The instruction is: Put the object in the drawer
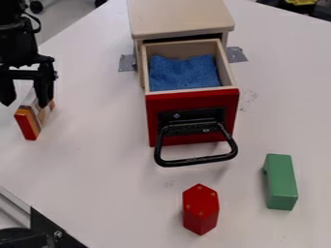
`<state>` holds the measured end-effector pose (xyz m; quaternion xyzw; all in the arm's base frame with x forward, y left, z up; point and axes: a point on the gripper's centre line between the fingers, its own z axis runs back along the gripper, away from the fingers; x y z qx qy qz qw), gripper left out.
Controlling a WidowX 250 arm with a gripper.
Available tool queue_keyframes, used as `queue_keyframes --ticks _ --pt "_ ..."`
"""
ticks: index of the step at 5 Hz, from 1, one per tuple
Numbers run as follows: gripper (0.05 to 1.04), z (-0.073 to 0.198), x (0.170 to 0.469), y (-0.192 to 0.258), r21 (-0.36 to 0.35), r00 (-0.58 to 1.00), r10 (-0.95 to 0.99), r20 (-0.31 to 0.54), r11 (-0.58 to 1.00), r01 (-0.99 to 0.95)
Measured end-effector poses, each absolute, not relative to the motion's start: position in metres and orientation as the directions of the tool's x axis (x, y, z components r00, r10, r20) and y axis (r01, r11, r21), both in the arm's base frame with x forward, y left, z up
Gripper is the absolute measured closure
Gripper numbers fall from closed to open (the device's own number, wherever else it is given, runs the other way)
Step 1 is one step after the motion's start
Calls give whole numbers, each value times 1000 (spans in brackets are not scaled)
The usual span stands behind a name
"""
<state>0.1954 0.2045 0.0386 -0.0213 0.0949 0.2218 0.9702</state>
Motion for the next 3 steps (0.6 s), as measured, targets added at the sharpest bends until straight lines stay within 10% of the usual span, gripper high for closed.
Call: queue_keyframes --ticks 3 --pt "123 16 195 205 -14 860 445 -249 886 -463"
